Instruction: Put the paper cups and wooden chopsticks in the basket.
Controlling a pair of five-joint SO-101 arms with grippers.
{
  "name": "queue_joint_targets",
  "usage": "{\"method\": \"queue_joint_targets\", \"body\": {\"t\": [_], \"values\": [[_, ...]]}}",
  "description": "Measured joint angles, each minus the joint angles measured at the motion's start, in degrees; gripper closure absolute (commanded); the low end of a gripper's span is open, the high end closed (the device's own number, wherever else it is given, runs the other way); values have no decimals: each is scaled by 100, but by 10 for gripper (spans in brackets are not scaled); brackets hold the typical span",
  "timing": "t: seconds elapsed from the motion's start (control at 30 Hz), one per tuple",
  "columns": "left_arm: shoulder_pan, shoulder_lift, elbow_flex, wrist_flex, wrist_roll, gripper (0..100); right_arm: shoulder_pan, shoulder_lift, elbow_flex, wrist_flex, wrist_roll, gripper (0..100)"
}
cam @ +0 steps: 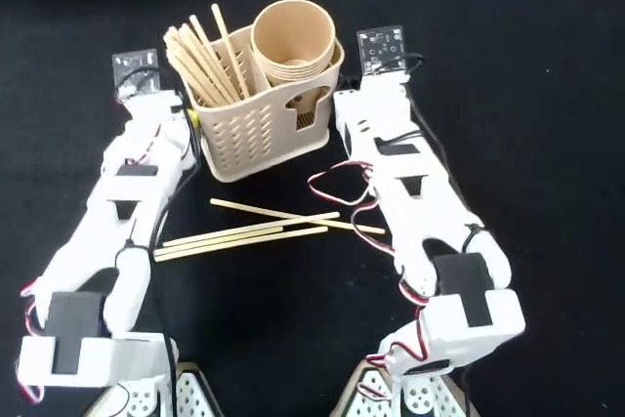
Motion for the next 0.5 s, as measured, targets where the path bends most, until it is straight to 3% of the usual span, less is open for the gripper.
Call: {"method": "queue_joint_targets", "body": {"t": [0.5], "values": [[-97,738,-941,0,-18,898,-396,-1125,703,501,0,960]]}}
